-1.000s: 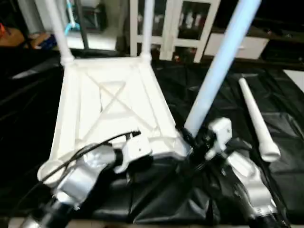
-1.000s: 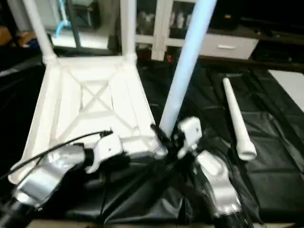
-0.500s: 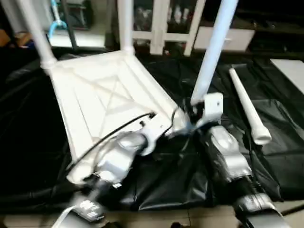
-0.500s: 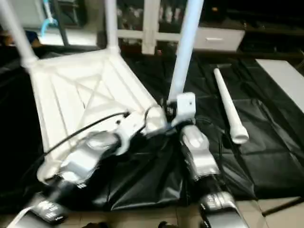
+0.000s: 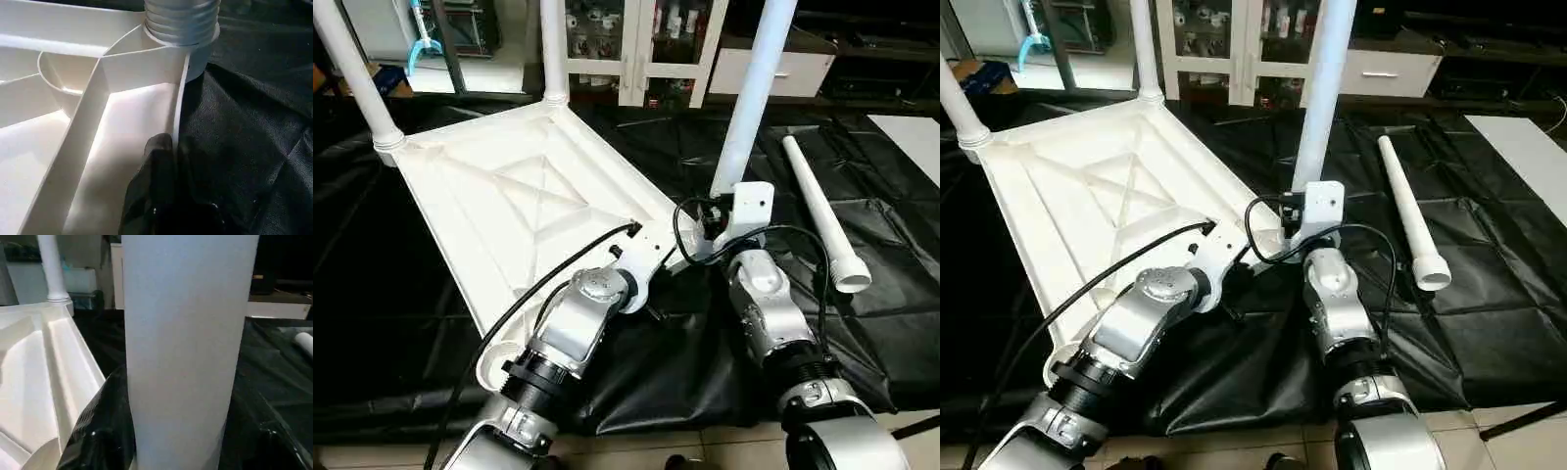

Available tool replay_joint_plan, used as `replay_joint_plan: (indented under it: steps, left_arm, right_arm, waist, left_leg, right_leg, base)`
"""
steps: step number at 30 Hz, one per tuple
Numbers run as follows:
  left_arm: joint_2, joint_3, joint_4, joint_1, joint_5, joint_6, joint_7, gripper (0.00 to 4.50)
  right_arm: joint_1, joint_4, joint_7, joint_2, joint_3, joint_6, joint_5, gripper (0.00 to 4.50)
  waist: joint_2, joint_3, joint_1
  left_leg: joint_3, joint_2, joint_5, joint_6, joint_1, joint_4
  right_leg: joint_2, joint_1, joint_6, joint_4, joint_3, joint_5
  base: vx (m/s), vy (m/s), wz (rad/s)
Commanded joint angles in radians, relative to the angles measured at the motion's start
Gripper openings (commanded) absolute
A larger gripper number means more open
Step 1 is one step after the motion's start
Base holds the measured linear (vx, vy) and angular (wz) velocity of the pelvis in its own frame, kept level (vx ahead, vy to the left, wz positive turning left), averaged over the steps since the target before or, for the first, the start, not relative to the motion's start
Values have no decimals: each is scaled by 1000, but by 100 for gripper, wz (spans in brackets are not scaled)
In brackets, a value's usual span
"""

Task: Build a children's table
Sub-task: Insert table leg to table base

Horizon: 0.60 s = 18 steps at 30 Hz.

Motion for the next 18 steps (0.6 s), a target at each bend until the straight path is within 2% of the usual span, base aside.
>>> replay_joint_plan:
  steps: [1, 5, 7, 9, 10, 11, 12, 13, 15, 18]
  left_arm:
    - [20, 112, -26, -33, 11, -70, 113, 0]
    - [29, 110, -23, -36, 10, -79, 108, 0]
    - [36, 104, -22, -37, 5, -85, 103, 0]
    - [45, 99, -24, -36, -1, -90, 96, 0]
    - [50, 94, -26, -36, -4, -94, 91, 0]
    - [53, 92, -26, -35, -6, -96, 88, 0]
    - [61, 87, -31, -33, -7, -102, 78, 0]
    - [72, 78, -40, -27, -10, -114, 58, 0]
    - [87, 69, -56, -17, -14, -126, 32, 0]
    - [113, 56, -86, 2, -20, -140, -8, 0]
  right_arm:
    - [89, 30, 95, 27, 41, 6, 22, 186]
    - [99, 1, 132, 19, 44, -19, 16, 186]
    - [104, -18, 161, 14, 38, -25, 17, 256]
    - [115, -56, 194, 5, 36, -21, 27, 265]
    - [122, -76, 207, -1, 38, -20, 30, 276]
    - [125, -85, 213, -4, 39, -19, 32, 289]
    - [137, -116, 236, -13, 43, -10, 44, 297]
    - [152, -155, 255, -26, 45, 2, 52, 297]
    - [175, -210, 284, -44, 46, 25, 68, 302]
    - [210, -290, 329, -78, 41, 65, 94, 302]
  waist:
    - [-9, -44, 0]
    - [-9, -48, 6]
    - [-10, -48, 7]
    - [-9, -49, 8]
    - [-13, -52, -1]
    - [-13, -61, -10]
    - [-8, -65, -10]
    - [-11, -72, -12]
    - [-12, -68, -8]
    - [-7, -71, 4]
  left_leg:
    - [-18, 40, -503, 12, 26, -74]
    - [-10, 42, -439, 31, 22, -72]
    - [-8, 43, -427, 39, 21, -71]
    - [-8, 43, -419, 48, 16, -71]
    - [-15, 40, -384, 47, -3, -73]
    - [-22, 39, -325, 42, -20, -73]
    - [-24, 41, -311, 41, -19, -74]
    - [-21, 43, -283, 57, -11, -57]
    - [-7, 43, -290, 103, -3, -45]
    - [2, 47, -214, 124, -3, -39]
  right_leg:
    - [-13, 2, -84, -71, 3, -392]
    - [-11, 8, -109, -61, 6, -307]
    - [-11, 10, -113, -59, 7, -296]
    - [-11, 13, -110, -59, 6, -297]
    - [-15, 31, -105, -51, 3, -282]
    - [-14, 45, -109, -37, -3, -228]
    - [-13, 42, -116, -35, -6, -208]
    - [-11, 32, -142, -30, -4, -134]
    - [-6, 11, -184, -35, 0, -126]
    - [-5, 13, -202, -25, 1, -57]
  base:
    - [0, 0, 0]
    - [0, 0, 0]
    - [0, 0, 0]
    - [0, 0, 0]
    - [-10, -4, -24]
    - [-10, -4, -24]
    - [0, -7, -28]
    - [0, 0, 0]
    - [27, -14, 1]
    - [68, -34, 1]
